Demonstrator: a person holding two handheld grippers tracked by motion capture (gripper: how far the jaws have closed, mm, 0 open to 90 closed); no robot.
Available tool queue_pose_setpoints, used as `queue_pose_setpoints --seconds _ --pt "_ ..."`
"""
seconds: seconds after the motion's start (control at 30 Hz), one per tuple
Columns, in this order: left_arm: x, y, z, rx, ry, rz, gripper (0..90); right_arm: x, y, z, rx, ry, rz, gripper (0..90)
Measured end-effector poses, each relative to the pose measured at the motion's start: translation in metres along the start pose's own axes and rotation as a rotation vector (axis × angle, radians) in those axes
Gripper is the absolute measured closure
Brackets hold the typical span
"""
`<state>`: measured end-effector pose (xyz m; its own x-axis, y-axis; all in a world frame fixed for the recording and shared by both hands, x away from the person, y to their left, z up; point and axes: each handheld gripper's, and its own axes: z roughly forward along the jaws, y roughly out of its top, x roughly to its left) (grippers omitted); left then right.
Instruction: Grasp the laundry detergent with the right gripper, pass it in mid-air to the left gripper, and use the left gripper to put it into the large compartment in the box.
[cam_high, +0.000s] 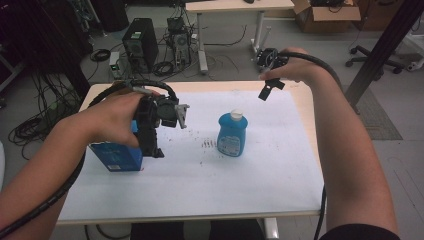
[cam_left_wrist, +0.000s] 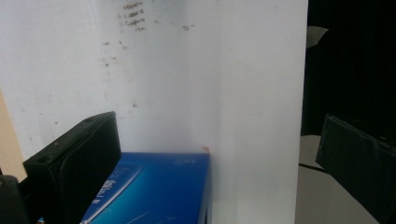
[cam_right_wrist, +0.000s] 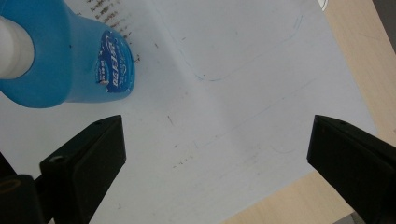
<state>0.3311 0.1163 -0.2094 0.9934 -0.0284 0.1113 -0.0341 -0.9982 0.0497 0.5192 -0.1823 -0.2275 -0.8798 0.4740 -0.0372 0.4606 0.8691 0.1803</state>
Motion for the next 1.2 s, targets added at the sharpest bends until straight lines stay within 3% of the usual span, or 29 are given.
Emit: queue_pose_setpoints --seconds 0.17,0.5,0.6,0.9,1.2 --pt "0.001 -0.001 0.002 -0.009 -0.002 -0.005 0.2 0.003 -0.005 -0.001 0.008 -0.007 -0.004 4.2" --pt "-0.002 0.003 0.003 -0.012 -0.008 0.004 0.2 0.013 -0.026 -0.005 -0.025 -0.009 -0.023 4.0" --pt "-0.002 0.004 0.003 -0.011 -0.007 0.009 0.2 0.017 -0.038 -0.001 -0.05 -0.004 -0.044 4.1" --pt "-0.005 0.005 0.002 -0.018 -0.007 0.018 0.2 0.024 -0.066 0.011 -0.088 0.008 -0.043 4.4" --pt "-0.006 0.007 0.002 -0.022 -0.008 0.02 0.2 0.039 -0.093 0.033 -0.188 0.052 -0.041 4.2"
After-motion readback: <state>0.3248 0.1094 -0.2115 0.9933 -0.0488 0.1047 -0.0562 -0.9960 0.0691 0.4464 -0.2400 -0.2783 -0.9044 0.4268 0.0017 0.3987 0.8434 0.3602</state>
